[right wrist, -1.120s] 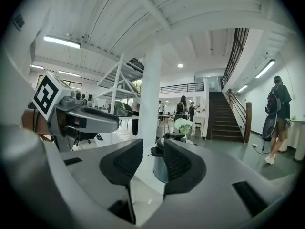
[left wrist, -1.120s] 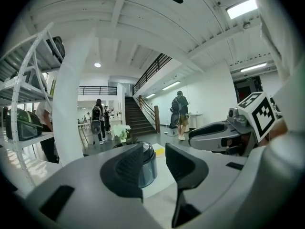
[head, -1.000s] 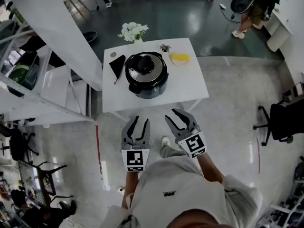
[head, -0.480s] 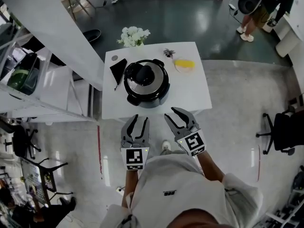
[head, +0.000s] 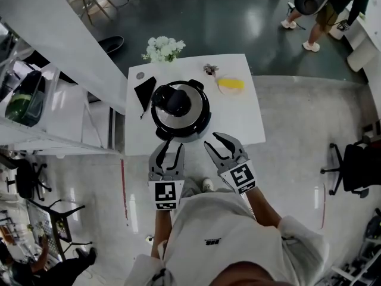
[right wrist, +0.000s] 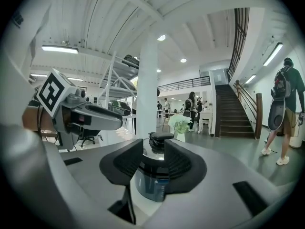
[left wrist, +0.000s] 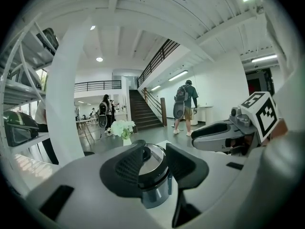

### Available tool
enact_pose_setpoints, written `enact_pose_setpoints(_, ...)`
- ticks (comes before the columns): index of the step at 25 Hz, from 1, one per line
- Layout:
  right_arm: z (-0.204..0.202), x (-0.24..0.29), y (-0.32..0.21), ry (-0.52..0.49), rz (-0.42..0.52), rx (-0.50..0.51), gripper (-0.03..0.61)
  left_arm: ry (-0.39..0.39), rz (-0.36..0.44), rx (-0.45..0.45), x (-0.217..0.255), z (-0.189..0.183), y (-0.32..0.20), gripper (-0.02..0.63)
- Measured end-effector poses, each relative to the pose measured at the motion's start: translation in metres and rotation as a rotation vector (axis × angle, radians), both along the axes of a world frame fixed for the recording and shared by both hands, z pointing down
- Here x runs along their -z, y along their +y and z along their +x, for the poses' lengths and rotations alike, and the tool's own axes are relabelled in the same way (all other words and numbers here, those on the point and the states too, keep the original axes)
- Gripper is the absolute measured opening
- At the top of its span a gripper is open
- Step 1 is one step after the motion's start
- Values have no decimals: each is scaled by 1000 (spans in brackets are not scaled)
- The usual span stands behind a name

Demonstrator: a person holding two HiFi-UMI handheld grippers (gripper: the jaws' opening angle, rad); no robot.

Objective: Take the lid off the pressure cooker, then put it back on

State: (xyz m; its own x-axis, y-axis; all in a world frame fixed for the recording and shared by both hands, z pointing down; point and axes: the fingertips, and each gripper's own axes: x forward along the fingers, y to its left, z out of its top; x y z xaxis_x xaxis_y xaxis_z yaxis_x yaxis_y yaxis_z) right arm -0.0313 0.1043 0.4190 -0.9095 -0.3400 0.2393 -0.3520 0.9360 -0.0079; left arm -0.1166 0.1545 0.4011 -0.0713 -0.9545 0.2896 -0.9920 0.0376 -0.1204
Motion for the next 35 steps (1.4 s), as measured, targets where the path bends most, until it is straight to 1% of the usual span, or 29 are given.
enact_pose_setpoints(4, -10, -5, -11, 13, -21, -4, 137, -1, -30, -15, -4, -11, -19, 167)
enact_pose_setpoints(11, -34, -12, -36, 25, -19, -23, 137, 3, -65, -45, -11, -35, -54, 189)
enact_pose_setpoints(17, -55, -20, -64, 63, -27, -39, 137, 20, -109, -73, -24, -58, -85, 210)
enact_pose_setpoints(20, -67, -25, -75, 83, -36, -41, 137, 32, -144, -96, -33, -69, -102, 218)
enact_pose_setpoints(23, -76, -31, -84, 98, -34, -39, 137, 45, -190, -136, -42, -73, -115, 242)
enact_pose_setpoints(26, -83, -32, -91, 122, -57, -53, 137, 56, -228, -173, -48, -76, -127, 270)
enact_pose_setpoints(35, -94, -46, -115, 162, -68, -83, 137, 79, -318, -252, -75, -79, -156, 298)
